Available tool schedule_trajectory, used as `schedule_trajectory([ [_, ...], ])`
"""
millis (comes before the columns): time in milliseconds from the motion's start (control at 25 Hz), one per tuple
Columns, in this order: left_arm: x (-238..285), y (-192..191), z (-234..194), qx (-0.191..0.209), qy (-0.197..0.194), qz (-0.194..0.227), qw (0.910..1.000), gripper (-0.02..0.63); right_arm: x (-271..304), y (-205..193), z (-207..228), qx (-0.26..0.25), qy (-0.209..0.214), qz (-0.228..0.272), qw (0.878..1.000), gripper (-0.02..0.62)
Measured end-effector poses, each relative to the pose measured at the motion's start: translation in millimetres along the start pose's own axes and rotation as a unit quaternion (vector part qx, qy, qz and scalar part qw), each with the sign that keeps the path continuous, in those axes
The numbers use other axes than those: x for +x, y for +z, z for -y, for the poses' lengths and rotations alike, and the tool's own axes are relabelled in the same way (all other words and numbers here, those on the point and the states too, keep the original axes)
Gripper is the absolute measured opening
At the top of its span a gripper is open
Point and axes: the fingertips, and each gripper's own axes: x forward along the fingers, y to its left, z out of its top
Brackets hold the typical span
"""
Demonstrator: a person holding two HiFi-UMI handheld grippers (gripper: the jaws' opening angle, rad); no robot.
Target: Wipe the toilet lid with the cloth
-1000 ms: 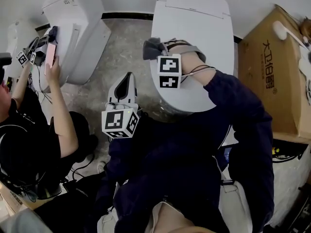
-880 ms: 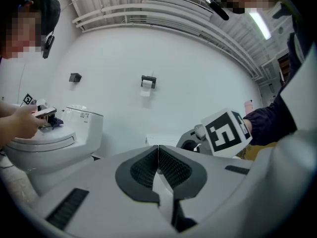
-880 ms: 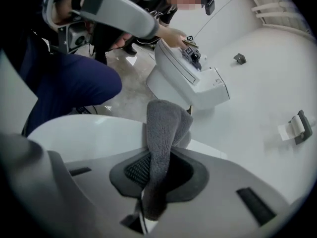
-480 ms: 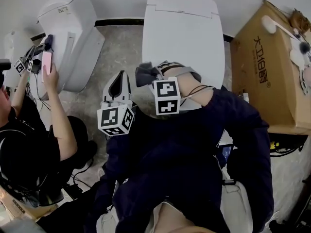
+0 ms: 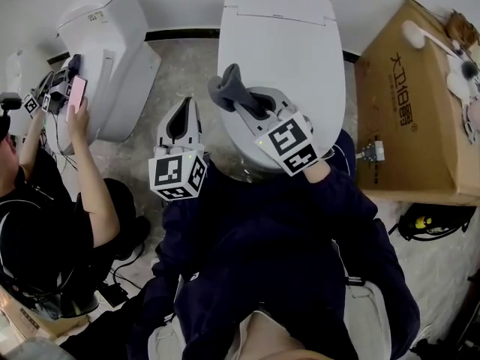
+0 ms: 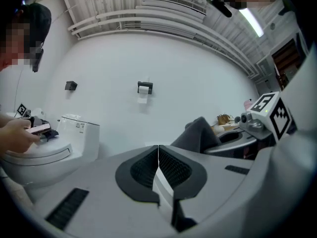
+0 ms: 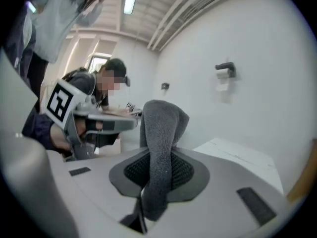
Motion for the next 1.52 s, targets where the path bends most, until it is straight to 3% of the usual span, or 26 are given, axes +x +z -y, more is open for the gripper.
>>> schedule_trajectory([
  [160, 5.2, 5.4, 8.2, 0.007, -0.001, 0.008, 0.9999, 0.015, -24.0, 20.7, 31.3, 0.085, -0.074, 0.109, 0.988, 0.075],
  [360, 7.0, 6.1, 15.5, 0.012, -0.003, 0.007, 0.9999, 0.015, -36.0, 19.8, 45.6, 0.147, -0.114, 0.156, 0.970, 0.075],
  [1520, 4.2, 9.8, 16.6, 0.026, 0.001, 0.011, 0.9996, 0.015, -33.7, 7.7, 28.6, 0.151, -0.105, 0.148, 0.972, 0.075],
])
